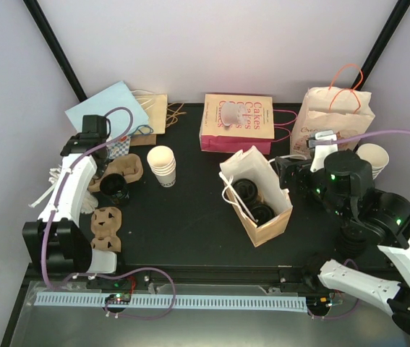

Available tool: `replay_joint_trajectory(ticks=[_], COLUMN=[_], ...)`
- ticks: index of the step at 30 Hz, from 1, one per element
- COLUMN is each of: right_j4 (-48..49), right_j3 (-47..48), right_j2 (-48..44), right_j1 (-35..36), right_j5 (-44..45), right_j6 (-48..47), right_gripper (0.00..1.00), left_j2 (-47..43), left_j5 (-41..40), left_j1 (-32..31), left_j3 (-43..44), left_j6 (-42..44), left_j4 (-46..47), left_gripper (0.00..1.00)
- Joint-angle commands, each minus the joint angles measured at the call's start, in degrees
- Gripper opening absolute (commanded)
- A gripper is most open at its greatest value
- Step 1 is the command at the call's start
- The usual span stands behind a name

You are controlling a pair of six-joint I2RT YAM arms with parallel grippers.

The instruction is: Pack the takeout coffee

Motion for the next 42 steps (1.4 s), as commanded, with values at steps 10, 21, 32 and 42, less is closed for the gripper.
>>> replay_joint_trajectory(ticks=[10,21,32,42], right_j4=[-0.88,-1.19,-1.94,-2.85], right_j3=[2.31,2.38,2.43,2.42], right_j2=[1.34,1.08,0.47,0.22], right_j1=[-0.27,-0.30,-0.26,-0.26], right_j5=[-1.35,-1.54,-1.87,-1.79], right_j6=[-1.55,-1.59,-0.83,-0.59], right_gripper=[1.00,1.00,1.00,1.00], left_j2=[3.37,2.41,1.65,2.12], left_j5=[-10.91,-12.24,-15.96,-23.48], left_j1=[-0.44,-1.17,-3.13,-6.94], left_j3=[1.30,1.33,2.26,12.00], left_j6=[2.89,3.43,4.29,2.12], left_j4=[3.66,3.16,2.02,-5.85], left_gripper=[0.35,0.12,0.02,0.02])
